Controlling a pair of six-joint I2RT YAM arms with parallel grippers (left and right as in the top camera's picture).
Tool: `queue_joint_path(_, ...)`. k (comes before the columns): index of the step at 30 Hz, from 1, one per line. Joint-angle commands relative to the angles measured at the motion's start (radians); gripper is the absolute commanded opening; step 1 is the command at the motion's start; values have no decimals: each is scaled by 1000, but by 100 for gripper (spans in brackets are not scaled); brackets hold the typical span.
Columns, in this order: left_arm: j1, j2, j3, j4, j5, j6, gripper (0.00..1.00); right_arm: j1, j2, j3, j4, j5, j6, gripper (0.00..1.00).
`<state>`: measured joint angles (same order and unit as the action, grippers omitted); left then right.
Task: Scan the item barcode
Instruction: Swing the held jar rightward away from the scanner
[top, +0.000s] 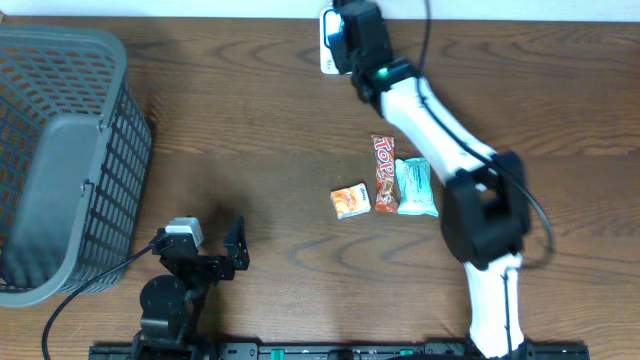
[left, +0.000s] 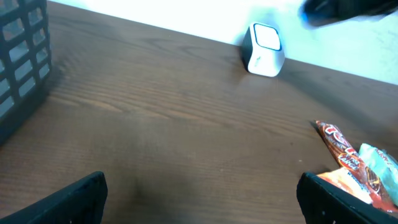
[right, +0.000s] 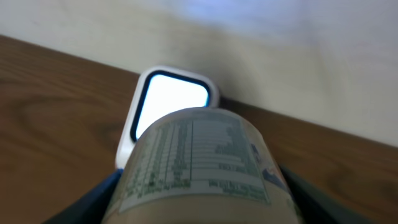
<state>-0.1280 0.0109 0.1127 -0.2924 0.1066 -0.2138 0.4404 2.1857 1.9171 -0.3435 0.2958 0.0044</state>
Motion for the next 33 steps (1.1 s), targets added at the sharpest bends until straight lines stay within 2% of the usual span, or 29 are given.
queue_joint_path(1, 3, -7, -14, -29, 13, -9, 98, -25, -158, 18, -159, 20, 147, 43)
queue_joint_path(6, 3, -7, -14, -29, 13, -9, 98, -80, -236, 18, -493, 9, 337, 43)
queue_joint_path(10, 3, -7, -14, -29, 13, -9, 98, -150, -244, 18, -684, 8, 409, 40)
queue_joint_path(13, 2, -7, -14, -29, 13, -9, 98, -209, -234, 18, -766, -25, 429, 39)
queue_joint_path(22, 3, -7, -14, -29, 13, -9, 98, -368, -166, 9, -829, -222, 429, 40)
queue_joint_path(31, 2, -7, -14, -29, 13, -9, 98, -398, -58, 3, -850, -223, 429, 41)
queue_joint_path(33, 3, -7, -14, -29, 13, -9, 98, -398, -29, 3, -863, -224, 429, 36)
